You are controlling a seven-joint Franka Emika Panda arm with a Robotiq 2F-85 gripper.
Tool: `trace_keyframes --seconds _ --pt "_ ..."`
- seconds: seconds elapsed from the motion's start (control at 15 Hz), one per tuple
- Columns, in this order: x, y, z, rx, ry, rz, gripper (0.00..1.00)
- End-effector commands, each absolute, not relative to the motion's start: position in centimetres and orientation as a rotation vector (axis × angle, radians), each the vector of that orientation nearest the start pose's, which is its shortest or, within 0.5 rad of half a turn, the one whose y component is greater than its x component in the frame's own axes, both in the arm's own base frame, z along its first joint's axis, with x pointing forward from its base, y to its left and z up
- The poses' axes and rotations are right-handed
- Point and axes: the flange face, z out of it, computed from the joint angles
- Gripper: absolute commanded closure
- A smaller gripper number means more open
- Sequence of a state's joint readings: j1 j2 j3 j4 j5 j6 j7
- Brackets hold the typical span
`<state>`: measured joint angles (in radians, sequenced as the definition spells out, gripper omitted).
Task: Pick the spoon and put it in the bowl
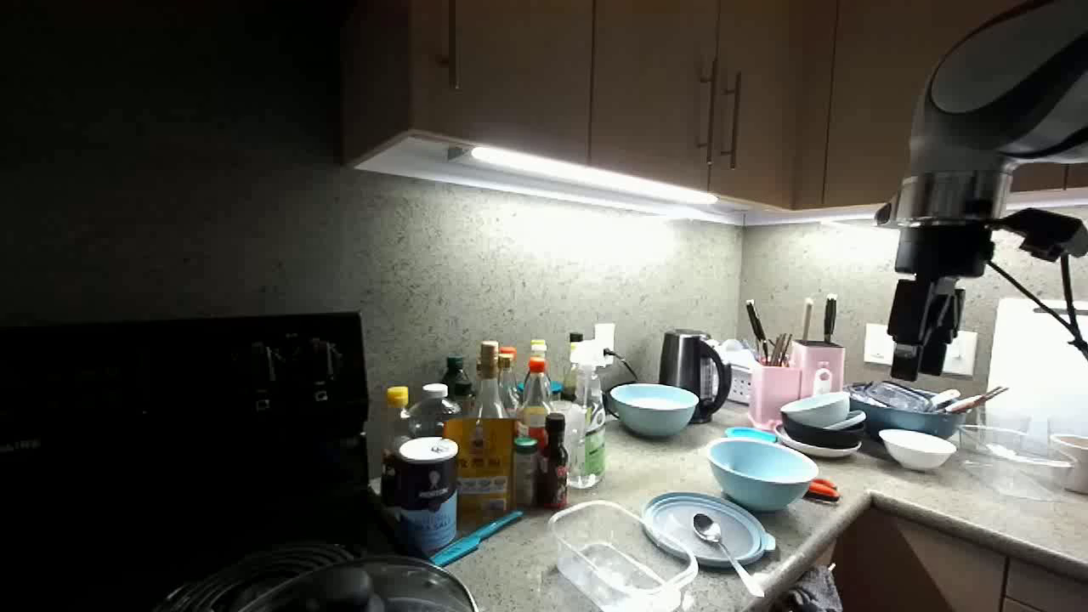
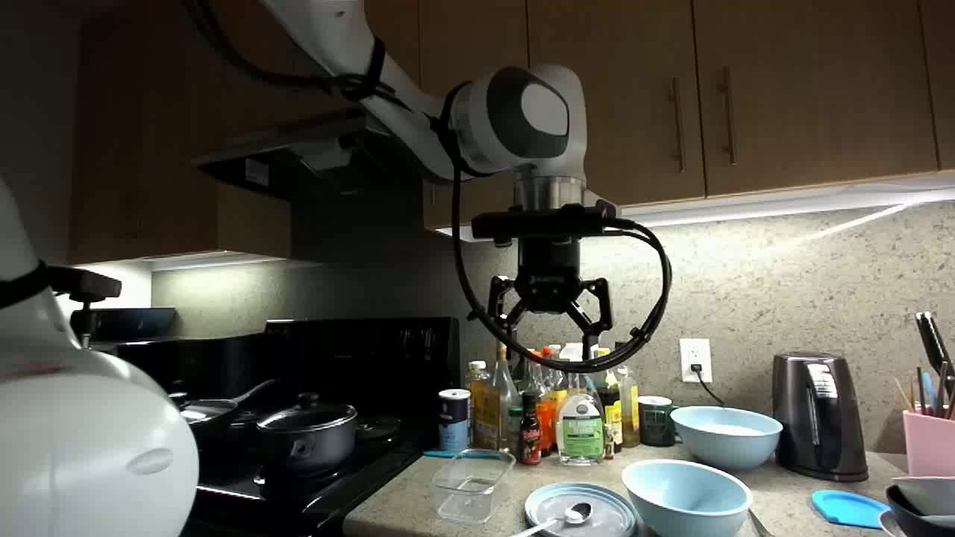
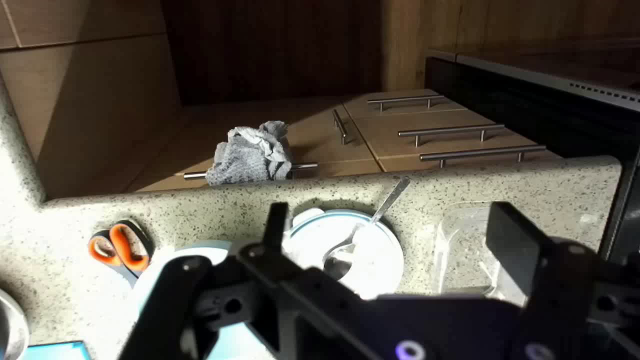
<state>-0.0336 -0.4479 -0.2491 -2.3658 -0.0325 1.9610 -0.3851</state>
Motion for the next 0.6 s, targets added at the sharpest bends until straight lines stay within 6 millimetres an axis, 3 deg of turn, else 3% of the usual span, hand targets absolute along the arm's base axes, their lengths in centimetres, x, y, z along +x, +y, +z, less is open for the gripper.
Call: trace_keyframes --seconds 0.0,0.33,0.53 --pt "40.2 -12.6 49.2 -3.07 -0.21 -0.082 0.0" --pt "40.2 -12.6 49.2 -3.07 -0.21 -0.082 0.0" --pt "41.3 -12.8 48.0 -3.08 -0.198 -0.042 0.0"
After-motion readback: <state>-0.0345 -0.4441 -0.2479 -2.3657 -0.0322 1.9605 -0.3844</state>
